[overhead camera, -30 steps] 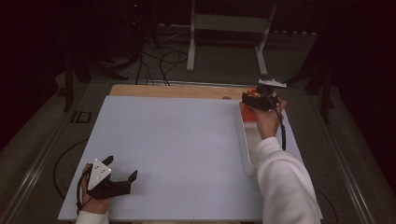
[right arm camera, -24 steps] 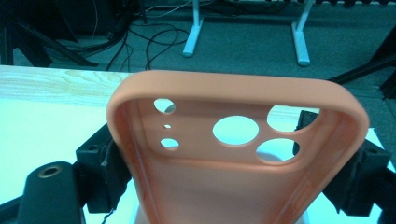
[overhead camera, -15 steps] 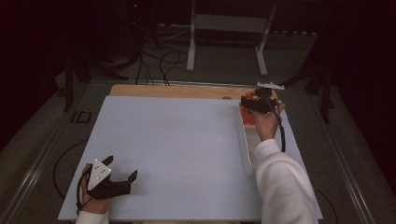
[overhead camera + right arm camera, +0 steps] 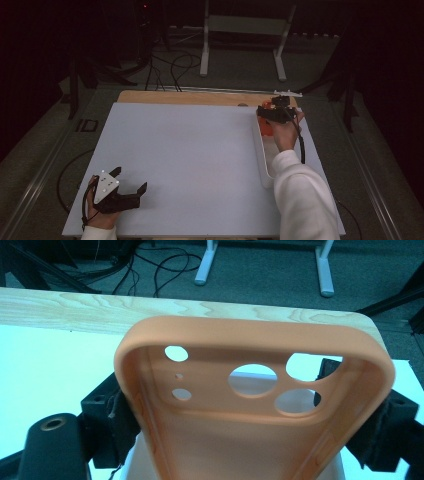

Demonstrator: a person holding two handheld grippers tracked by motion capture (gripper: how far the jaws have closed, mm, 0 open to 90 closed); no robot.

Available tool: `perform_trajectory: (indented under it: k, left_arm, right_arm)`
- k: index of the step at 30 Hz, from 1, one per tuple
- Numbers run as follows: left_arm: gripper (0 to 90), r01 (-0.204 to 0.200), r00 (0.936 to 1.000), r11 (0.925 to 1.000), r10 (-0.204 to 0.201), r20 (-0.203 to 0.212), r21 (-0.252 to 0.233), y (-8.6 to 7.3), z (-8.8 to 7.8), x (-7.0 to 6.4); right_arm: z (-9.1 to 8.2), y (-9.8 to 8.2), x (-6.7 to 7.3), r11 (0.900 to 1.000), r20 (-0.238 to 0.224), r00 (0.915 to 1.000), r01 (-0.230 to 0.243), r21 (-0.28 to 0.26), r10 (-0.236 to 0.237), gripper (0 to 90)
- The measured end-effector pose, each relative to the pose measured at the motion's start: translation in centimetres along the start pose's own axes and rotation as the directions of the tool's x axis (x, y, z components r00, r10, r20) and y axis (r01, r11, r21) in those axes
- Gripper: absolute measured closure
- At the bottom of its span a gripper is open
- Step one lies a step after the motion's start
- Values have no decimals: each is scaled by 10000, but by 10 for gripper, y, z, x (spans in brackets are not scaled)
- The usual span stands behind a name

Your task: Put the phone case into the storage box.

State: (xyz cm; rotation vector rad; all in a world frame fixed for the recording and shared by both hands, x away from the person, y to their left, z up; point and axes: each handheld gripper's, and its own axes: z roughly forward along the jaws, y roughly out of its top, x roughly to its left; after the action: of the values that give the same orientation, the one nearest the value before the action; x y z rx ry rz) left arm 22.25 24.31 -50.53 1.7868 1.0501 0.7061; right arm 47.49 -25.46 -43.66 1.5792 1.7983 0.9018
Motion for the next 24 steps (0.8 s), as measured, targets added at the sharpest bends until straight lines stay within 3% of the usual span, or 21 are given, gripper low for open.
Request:
perform_trajectory:
  k: [24]
  left_arm:
    - [5,-13,10000,10000,13,-13,24,0,0,0]
  right_arm:
    - [7,-4,-2,9993,-29,9999,-120,356,121,157]
